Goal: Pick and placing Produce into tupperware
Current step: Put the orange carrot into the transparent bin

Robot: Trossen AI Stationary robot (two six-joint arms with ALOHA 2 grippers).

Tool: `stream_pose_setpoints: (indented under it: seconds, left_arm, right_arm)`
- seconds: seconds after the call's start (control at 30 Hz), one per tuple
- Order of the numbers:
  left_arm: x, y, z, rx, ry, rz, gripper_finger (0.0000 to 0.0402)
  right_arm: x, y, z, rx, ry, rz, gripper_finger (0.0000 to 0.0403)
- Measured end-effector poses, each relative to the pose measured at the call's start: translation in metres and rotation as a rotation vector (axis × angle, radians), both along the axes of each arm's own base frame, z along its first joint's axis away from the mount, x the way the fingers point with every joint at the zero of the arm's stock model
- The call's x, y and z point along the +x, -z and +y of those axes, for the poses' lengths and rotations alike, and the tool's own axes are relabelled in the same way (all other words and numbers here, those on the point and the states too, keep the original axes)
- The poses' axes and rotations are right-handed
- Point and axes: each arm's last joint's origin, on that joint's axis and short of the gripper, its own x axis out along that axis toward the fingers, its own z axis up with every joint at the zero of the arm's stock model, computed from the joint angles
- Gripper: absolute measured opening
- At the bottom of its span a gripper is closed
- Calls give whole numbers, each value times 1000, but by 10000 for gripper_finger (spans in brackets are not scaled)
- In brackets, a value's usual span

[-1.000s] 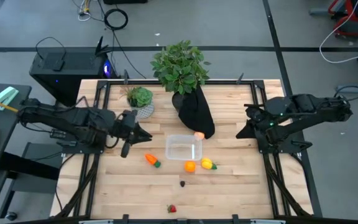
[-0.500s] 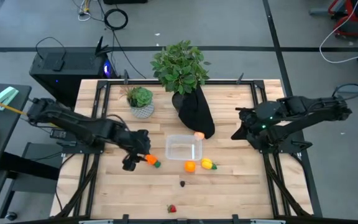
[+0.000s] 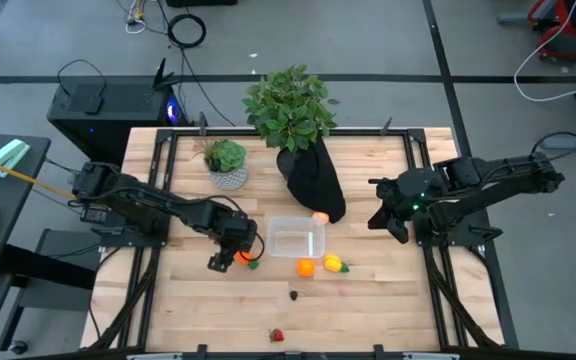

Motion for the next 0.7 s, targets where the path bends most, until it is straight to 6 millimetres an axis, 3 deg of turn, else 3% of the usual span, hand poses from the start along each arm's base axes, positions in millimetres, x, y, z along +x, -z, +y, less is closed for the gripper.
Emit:
stream_pose_setpoints:
  seconds: [0.3,0.7]
  left_arm:
    - [17,-5,-3,9,128,-195,335]
    - [20,14,-12,-33,188,-126,334]
  right_arm:
    - [1,0,0,0,14,3,78]
    - [2,-1,0,-8,26,-16,78]
